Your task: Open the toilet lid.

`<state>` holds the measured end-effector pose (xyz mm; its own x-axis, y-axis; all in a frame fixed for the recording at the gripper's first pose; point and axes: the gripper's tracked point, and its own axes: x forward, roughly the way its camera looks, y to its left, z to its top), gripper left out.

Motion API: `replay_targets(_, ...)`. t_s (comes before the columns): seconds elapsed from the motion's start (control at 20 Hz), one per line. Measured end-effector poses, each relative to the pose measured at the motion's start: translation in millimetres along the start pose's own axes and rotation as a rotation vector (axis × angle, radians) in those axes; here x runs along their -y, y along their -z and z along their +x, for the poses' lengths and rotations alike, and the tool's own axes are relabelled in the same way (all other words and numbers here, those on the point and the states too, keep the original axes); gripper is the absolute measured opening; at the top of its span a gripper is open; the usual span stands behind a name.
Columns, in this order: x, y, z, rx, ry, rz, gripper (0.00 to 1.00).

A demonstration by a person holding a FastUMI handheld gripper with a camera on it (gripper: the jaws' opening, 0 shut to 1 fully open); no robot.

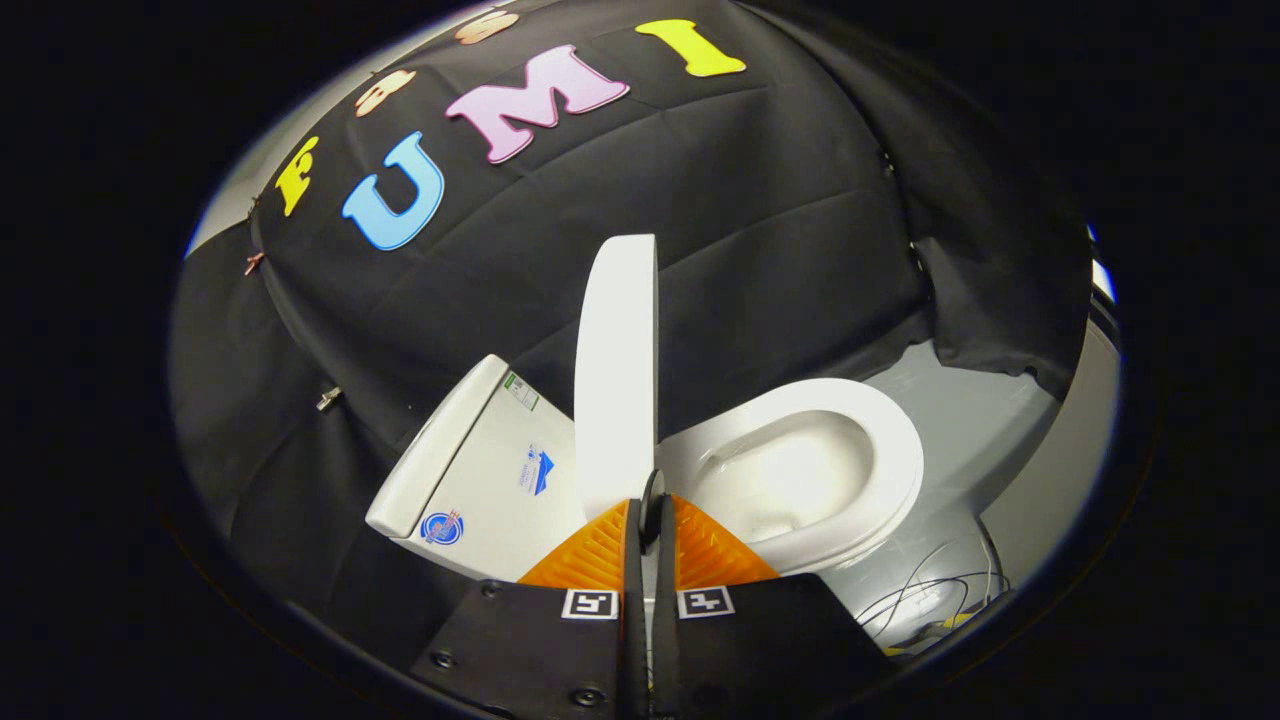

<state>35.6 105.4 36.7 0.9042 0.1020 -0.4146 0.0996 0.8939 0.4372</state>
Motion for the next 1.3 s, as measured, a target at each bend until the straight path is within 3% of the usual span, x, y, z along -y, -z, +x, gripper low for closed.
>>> replay_targets(0.85,-76.7,11.5,9.0,0.016,0.144,-0.207,0.07)
replay_targets(1.3,-107.2,18.9,11.3,0.032,0.173,-0.272,0.07)
